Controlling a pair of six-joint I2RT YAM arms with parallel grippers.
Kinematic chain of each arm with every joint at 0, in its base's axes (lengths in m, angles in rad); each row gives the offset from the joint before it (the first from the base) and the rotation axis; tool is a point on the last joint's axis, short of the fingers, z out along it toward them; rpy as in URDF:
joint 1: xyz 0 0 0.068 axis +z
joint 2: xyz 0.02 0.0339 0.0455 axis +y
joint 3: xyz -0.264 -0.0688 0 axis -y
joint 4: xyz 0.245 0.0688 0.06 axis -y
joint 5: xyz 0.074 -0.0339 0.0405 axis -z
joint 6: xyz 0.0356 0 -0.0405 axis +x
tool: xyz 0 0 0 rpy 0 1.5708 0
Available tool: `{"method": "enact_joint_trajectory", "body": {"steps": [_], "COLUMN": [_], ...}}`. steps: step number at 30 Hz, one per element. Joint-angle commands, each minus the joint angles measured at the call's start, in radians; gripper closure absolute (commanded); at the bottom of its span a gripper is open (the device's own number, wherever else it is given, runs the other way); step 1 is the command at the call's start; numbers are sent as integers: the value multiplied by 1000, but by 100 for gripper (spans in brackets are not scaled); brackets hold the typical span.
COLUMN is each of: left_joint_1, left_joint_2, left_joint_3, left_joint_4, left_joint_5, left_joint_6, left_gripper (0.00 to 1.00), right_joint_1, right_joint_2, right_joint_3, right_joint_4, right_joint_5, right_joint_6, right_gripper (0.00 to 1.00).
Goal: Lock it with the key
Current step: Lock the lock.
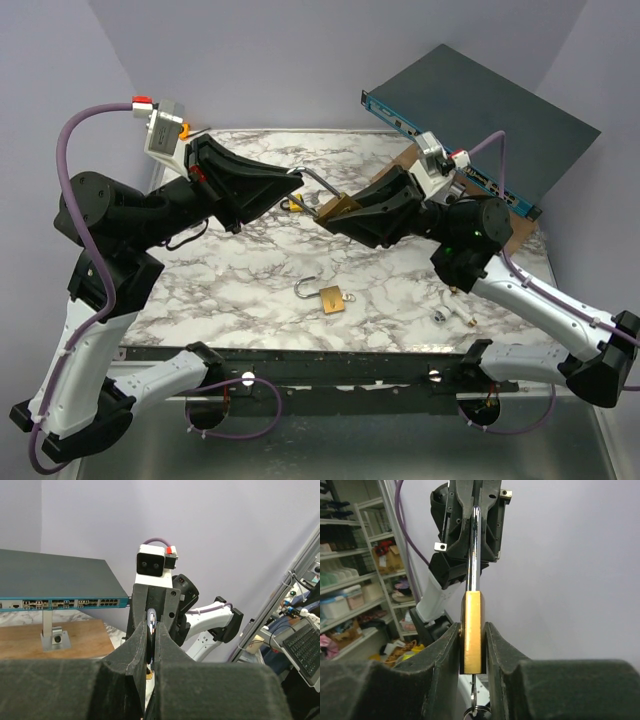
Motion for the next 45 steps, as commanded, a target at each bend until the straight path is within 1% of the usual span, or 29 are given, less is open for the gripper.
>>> {"method": "enact_joint_trajectory", "body": {"steps": [1,4,5,7,8,9,10,11,12,15,19,21,24,28,32,36,39,45], "left_joint_1": [-3,-3,-3,-3,-3,-3,-3,-3,-3,-3,-3,-3,-3,-3,-3,-3,-3,-3], "left_joint_2": [-13,-15,-15,-16,-18,-24,-33,-40,-44,-51,-56,-59,-52,-41,-38,-30,-37,-37], "left_joint_3": [1,-5,-5,-5,-9,-18,-29,-41,-46,-56,-94,-115,-129,-154,-172,-178,-189,-198], "left_joint_4": [90,81,65,17,-11,-43,-65,-97,-132,-254,-340,-356,-388,-422,-428,-450,-444,-445], "left_joint_5": [-4,14,25,59,76,88,104,122,141,168,222,243,274,293,314,326,332,358], "left_joint_6": [-6,6,17,53,79,98,126,151,182,270,341,359,377,400,410,424,426,427], "left_gripper": [100,100,100,100,94,83,77,69,63,59,59,59,61,65,66,70,70,78], "right_joint_1": [5,5,6,5,5,5,5,5,5,5,5,5,5,5,5,5,5,5], "right_joint_2": [-9,-36,-49,-81,-99,-113,-130,-148,-163,-206,-238,-244,-255,-263,-256,-248,-238,-225], "right_joint_3": [-6,-5,-4,-4,-6,-4,-2,5,9,29,73,101,124,143,168,188,202,215], "right_joint_4": [36,-30,-70,-149,-189,-236,-279,-341,-390,-544,-747,-867,-975,-1037,-1097,-1138,-1166,-1206], "right_joint_5": [-2,16,24,38,38,36,35,37,33,14,-22,-33,-36,-50,-55,-49,-51,-55], "right_joint_6": [18,-24,-44,-85,-108,-128,-155,-179,-204,-263,-331,-367,-408,-424,-455,-479,-500,-524], "right_gripper": [79,96,99,99,99,99,99,99,99,99,99,99,99,99,99,99,99,99]}}
